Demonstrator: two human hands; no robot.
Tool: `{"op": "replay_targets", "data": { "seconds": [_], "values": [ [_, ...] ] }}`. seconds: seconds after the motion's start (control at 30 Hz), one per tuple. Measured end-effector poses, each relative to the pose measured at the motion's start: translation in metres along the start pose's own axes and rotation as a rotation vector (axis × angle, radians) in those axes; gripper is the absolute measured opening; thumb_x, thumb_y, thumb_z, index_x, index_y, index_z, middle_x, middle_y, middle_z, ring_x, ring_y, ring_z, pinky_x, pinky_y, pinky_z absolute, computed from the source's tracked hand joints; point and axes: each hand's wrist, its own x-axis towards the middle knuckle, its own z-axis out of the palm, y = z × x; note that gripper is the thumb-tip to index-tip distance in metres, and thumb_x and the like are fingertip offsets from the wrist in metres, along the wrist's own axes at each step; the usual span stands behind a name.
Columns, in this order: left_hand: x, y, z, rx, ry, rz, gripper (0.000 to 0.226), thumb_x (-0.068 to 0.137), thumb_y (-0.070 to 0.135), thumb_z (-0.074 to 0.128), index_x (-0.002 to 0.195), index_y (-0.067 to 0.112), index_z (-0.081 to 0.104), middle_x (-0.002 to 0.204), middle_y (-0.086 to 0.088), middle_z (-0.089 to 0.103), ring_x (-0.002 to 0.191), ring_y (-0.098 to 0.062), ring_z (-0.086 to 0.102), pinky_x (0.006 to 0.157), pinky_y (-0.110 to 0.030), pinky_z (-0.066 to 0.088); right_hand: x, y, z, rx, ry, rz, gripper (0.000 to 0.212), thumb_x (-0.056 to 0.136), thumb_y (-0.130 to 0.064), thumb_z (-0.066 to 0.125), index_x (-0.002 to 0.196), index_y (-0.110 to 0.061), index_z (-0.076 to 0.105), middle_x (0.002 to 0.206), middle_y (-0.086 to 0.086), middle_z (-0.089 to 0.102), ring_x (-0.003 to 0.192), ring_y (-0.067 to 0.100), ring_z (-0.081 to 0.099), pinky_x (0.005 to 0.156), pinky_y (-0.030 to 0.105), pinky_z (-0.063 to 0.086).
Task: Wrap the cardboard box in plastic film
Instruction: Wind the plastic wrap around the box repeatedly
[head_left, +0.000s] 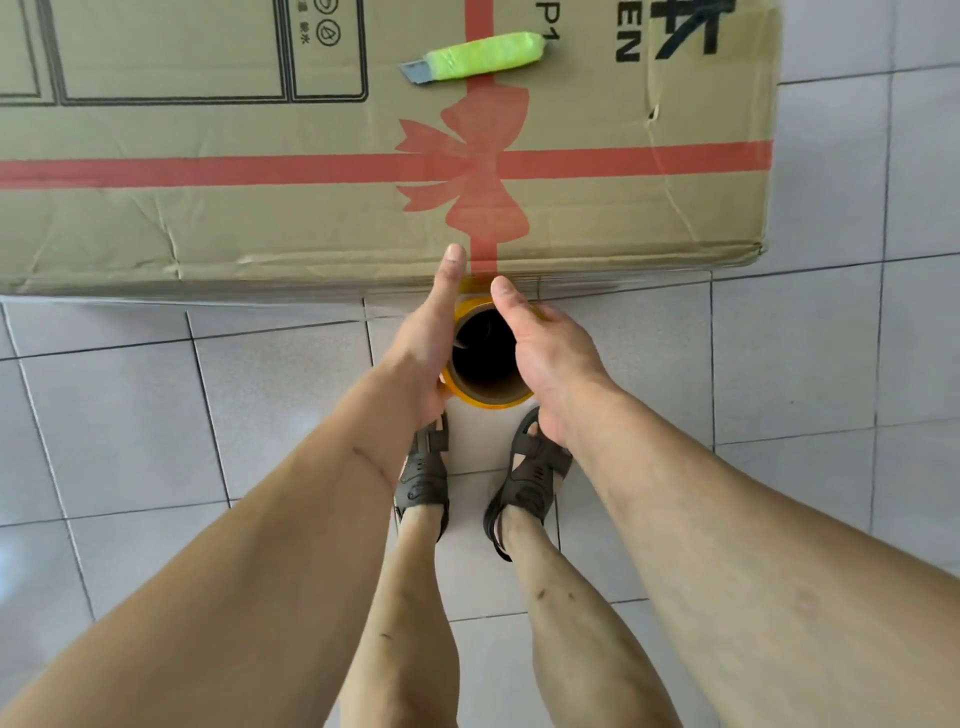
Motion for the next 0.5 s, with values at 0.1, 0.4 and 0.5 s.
{"op": "replay_targets", "data": {
  "seconds": [0.1,0.4,0.5],
  "values": [
    [0.000,0.005,0.009,-0.152,-0.128,-0.061,0.110,0.090,0.098,0.031,0.133,0.006,0.074,0.122,-0.021,0.081,0.110,-0.035,0.080,0.099,-0.051,0.062,0.006,-0.004,0.001,-0.116,0.051,-0.085,0.081,0.079,-0.069,0.065,0.140,-0.017,0.051,0.132,-0.009,0.056,0.119,0.014,0.054,0.094,0.030,0.041],
    [-0.004,-0.002,0.031,-0.089,0.040,-0.039,0.095,0.089,0.091,0.054,0.141,0.013,0.069,0.124,-0.013,0.082,0.115,-0.032,0.079,0.110,-0.054,0.058,0.005,-0.002,-0.026,0.037,-0.031,0.094,0.088,0.077,-0.072,0.065,0.147,-0.025,0.040,0.147,-0.002,0.049,0.118,0.015,0.050,0.094,0.031,0.036],
    [-0.005,0.002,0.034,-0.170,-0.108,-0.086,0.108,0.090,0.096,0.036,0.135,0.005,0.071,0.122,-0.022,0.081,0.108,-0.035,0.081,0.100,-0.052,0.062,0.007,-0.006,-0.030,-0.036,-0.012,0.033,0.090,0.079,-0.068,0.067,0.150,-0.020,0.038,0.150,0.000,0.046,0.130,0.018,0.048,0.095,0.030,0.035]
  ]
}}
